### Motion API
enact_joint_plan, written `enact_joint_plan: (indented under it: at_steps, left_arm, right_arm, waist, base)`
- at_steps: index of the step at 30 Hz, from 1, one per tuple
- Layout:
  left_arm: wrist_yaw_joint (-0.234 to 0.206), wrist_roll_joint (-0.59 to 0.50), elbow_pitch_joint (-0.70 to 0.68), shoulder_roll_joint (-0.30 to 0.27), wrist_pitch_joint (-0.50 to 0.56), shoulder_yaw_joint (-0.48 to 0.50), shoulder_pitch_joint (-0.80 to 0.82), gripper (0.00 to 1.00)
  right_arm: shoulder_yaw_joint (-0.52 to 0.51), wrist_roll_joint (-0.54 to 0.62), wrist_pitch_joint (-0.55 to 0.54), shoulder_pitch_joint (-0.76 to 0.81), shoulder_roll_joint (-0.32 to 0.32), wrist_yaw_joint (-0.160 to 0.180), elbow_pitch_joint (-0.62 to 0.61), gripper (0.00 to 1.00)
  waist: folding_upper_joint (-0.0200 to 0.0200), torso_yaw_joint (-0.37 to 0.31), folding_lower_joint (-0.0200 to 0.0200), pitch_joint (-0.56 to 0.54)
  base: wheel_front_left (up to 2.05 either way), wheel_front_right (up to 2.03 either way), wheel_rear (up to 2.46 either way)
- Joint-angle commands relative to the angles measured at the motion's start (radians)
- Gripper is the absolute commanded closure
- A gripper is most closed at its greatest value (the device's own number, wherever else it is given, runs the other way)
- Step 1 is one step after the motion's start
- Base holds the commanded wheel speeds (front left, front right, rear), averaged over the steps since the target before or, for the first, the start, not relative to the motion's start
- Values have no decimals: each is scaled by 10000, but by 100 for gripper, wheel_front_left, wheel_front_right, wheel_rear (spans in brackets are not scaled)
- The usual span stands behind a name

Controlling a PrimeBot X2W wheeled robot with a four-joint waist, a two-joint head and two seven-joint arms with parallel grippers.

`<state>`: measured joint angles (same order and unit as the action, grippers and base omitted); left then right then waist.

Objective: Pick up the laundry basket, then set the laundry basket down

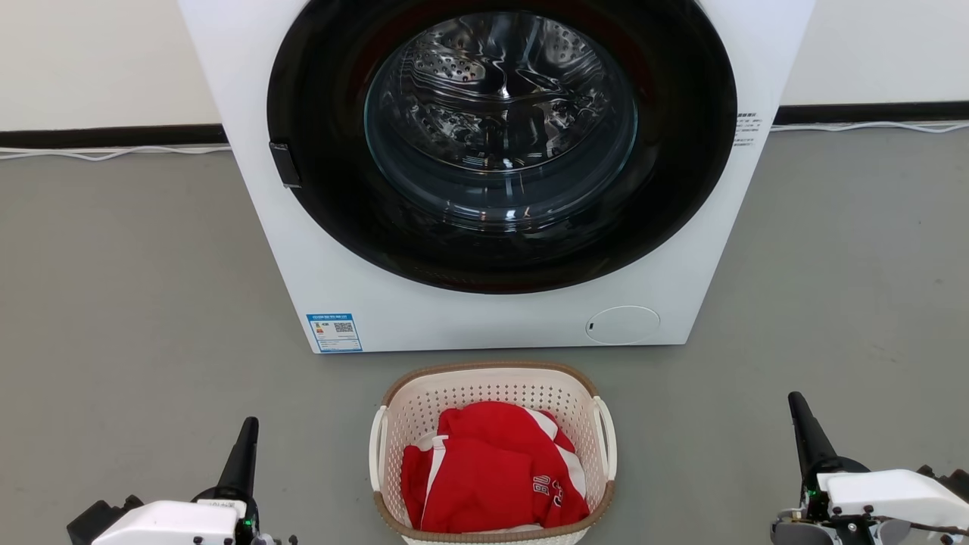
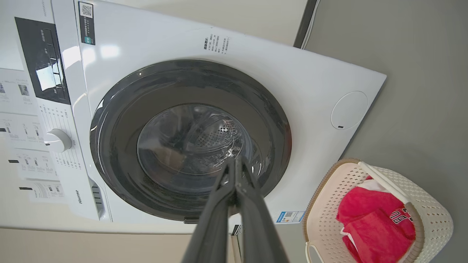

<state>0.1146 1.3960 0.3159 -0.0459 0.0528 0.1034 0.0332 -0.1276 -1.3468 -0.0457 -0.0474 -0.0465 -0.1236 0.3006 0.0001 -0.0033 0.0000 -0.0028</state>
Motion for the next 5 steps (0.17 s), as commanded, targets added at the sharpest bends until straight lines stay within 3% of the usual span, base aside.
enact_joint_plan:
  at_steps: [1, 5]
  left_arm:
    - [98, 248, -347, -92, 61, 203, 615, 100]
    - [112, 653, -424, -82, 179, 182, 644, 100]
  right_arm:
    - [159, -279, -132, -490, -48, -64, -347, 100]
    - [154, -783, -250, -515, -45, -66, -393, 100]
  waist:
    - [-1, 2, 0, 3]
    - [-1, 8, 0, 15]
  base:
    - [0, 0, 0]
    - [0, 0, 0]
